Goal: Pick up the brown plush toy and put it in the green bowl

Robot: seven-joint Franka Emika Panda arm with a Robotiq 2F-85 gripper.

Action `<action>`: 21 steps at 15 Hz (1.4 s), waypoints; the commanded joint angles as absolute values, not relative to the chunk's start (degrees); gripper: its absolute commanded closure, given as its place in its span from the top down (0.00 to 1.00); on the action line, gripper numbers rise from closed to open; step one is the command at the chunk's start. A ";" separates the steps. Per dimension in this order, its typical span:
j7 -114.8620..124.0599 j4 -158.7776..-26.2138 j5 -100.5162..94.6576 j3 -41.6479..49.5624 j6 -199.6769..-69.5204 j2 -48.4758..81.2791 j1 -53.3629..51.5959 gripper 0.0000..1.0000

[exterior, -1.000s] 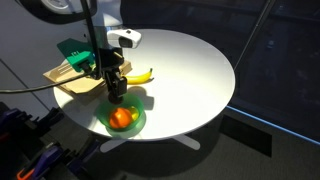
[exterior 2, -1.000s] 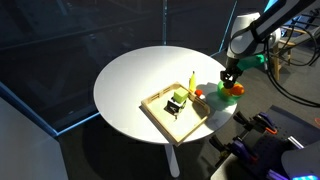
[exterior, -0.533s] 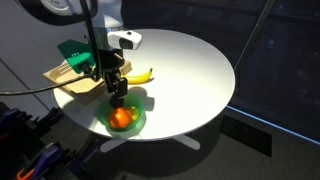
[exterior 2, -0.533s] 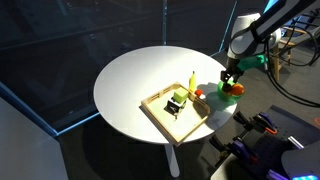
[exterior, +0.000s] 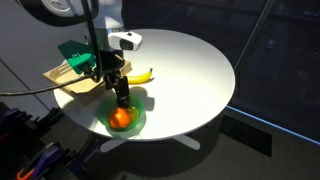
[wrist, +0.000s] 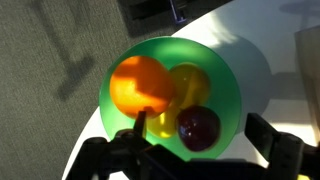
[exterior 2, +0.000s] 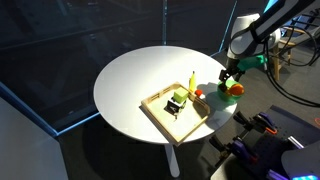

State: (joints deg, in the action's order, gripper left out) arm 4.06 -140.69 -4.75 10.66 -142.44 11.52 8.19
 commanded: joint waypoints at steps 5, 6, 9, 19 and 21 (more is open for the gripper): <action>4.15 -138.53 -5.19 10.21 -138.33 10.03 7.85 1.00; 4.31 -138.16 -5.21 10.11 -137.86 9.99 7.73 1.00; 4.73 -136.68 -5.45 9.72 -135.67 9.70 7.04 1.00; 4.15 -135.07 -6.04 7.77 -132.94 7.73 5.19 1.00; 4.43 -135.73 -6.33 7.39 -132.87 6.64 4.93 1.00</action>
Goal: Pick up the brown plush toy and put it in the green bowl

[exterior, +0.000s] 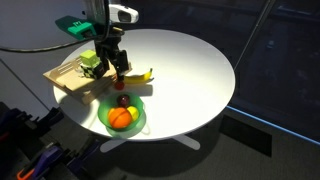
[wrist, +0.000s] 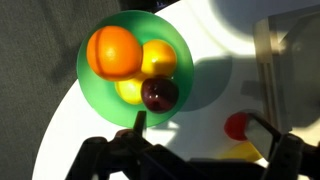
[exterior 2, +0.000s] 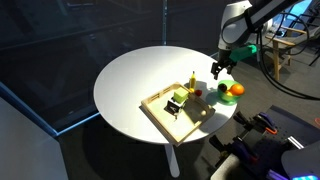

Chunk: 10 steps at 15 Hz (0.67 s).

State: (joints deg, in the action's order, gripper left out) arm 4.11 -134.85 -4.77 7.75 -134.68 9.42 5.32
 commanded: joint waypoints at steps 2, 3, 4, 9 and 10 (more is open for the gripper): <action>4.34 -136.71 -6.55 7.10 -132.83 4.83 4.80 1.00; 4.36 -137.16 -6.69 6.97 -132.63 3.88 4.74 1.00; 4.39 -137.46 -6.82 6.85 -132.38 3.06 4.70 1.00; 4.43 -139.77 -7.80 6.34 -129.02 -3.00 4.88 1.00; 4.50 -140.30 -8.09 6.17 -128.42 -4.34 4.91 1.00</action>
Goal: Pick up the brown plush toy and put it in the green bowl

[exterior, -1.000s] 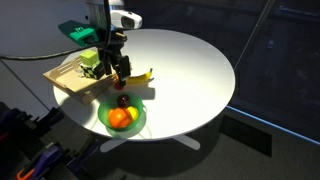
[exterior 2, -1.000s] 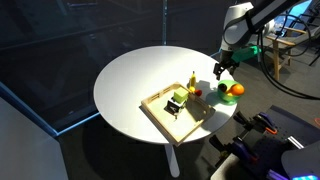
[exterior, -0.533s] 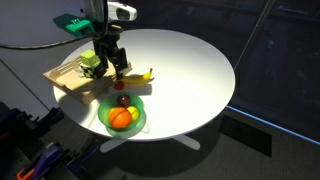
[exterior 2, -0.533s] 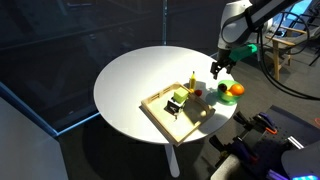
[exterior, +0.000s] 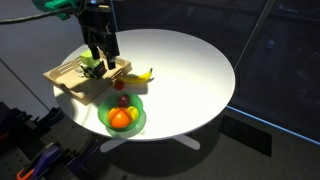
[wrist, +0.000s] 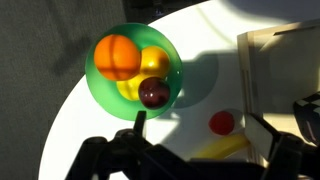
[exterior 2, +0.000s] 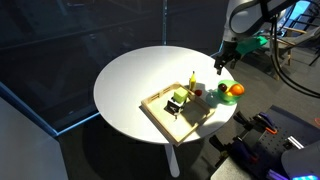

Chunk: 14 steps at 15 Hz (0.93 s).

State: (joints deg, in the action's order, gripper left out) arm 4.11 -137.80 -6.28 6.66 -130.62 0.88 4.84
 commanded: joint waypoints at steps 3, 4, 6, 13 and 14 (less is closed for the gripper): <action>4.42 -141.81 -8.64 5.58 -127.04 -8.02 5.02 1.00; 4.54 -142.20 -8.69 5.30 -126.78 -8.92 4.98 1.00; 4.22 -142.77 -8.50 4.89 -125.57 -11.03 5.01 1.00; 3.81 -142.15 -7.16 3.43 -120.89 -15.85 4.63 1.00; 3.47 -141.75 -6.88 3.26 -119.58 -16.32 4.50 1.00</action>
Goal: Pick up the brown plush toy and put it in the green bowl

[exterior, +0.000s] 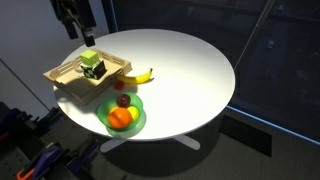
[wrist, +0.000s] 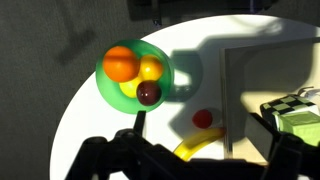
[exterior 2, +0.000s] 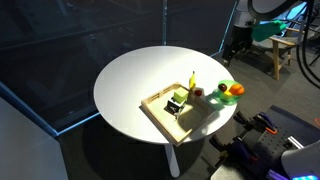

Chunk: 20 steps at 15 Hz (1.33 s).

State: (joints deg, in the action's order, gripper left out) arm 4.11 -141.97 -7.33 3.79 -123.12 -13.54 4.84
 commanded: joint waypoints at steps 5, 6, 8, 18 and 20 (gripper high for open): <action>1.54 -140.17 -5.87 2.76 -111.84 -18.36 3.56 1.00; 1.13 -140.01 -5.84 2.75 -110.57 -18.90 3.38 1.00; 0.35 -139.88 -5.97 2.73 -108.40 -19.82 3.11 1.00; 0.35 -140.98 -6.95 2.52 -108.21 -21.40 3.06 1.00; 0.27 -141.05 -6.95 2.52 -108.21 -21.68 3.06 1.00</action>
State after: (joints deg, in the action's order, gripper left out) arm 0.30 -141.11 -7.01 2.64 -108.29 -21.70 2.95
